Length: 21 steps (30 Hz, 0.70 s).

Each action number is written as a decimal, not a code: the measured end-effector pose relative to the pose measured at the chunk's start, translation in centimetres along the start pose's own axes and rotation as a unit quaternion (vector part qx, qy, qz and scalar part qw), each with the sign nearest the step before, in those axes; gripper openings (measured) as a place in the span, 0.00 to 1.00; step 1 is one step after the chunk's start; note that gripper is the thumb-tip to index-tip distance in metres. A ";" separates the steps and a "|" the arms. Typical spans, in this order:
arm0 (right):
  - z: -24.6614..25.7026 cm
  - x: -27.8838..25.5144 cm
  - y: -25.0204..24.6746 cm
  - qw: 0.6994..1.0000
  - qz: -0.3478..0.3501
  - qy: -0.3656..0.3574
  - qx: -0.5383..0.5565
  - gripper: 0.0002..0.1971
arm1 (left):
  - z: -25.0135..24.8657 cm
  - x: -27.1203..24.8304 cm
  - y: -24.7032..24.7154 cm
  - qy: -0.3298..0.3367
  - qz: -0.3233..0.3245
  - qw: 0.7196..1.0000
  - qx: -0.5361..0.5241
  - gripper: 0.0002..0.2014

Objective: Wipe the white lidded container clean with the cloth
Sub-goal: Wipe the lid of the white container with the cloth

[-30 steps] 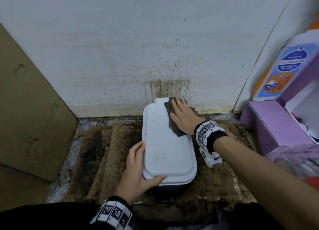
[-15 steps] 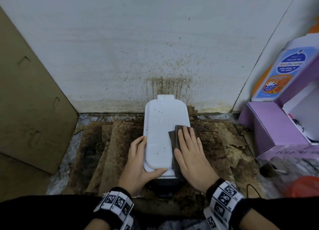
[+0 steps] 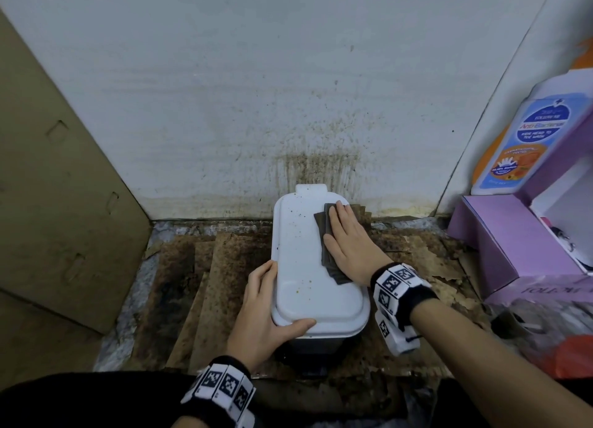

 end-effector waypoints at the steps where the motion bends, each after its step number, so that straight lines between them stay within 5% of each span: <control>1: 0.0 -0.1 0.1 1.000 -0.005 -0.001 0.004 0.32 | 0.0 0.0 0.0 -0.001 -0.001 1.000 0.002 0.52; 16: 4.9 -7.9 3.2 0.997 -0.071 0.001 0.025 0.32 | 0.2 -0.3 0.1 -0.018 -0.015 1.000 0.017 0.55; 21: 4.6 -7.6 3.2 0.997 -0.077 -0.004 0.020 0.32 | 0.6 -0.4 -0.1 -0.058 0.018 0.998 -0.019 0.64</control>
Point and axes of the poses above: each hand's wrist, its own x-axis towards the middle knuckle, its own y-axis out of the palm, z = x × y, the point moved 6 cm from there along x, towards the middle knuckle, and after that the axes turned 14 degrees about -y, right-handed, at the moved point
